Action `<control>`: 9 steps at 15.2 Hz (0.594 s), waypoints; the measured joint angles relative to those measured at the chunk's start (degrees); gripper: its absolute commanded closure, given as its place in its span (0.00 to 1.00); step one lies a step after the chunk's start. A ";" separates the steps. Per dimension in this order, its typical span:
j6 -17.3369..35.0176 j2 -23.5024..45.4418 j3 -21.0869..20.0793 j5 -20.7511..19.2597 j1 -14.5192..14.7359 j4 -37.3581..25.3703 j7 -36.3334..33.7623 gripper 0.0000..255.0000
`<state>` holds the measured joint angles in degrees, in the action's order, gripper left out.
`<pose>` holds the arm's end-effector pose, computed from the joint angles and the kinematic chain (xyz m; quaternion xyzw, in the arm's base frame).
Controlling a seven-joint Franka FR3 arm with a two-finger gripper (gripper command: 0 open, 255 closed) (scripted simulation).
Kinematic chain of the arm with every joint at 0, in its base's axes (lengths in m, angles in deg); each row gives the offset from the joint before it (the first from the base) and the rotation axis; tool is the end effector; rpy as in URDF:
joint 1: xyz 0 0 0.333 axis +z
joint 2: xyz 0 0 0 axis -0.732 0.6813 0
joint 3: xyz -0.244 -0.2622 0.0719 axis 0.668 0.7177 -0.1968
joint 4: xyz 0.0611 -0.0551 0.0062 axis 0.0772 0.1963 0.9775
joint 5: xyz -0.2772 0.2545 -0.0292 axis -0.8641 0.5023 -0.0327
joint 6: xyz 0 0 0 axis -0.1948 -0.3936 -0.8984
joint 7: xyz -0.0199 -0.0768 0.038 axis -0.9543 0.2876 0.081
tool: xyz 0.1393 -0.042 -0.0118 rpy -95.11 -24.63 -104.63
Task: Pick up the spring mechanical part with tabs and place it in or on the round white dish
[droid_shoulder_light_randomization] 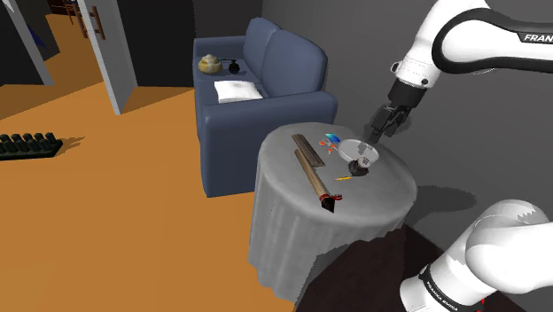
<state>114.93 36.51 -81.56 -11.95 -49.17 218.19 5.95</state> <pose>0.2837 -0.0308 0.5451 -0.9990 0.0040 -0.0189 0.0392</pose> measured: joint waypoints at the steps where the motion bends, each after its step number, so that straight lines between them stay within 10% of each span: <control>1: 1.26 1.08 0.78 -0.68 -0.35 0.30 1.04 0.00; 9: 13.58 10.16 6.40 -5.00 -2.81 4.44 8.34 0.00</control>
<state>128.51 46.67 -75.16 -16.95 -51.98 222.63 14.29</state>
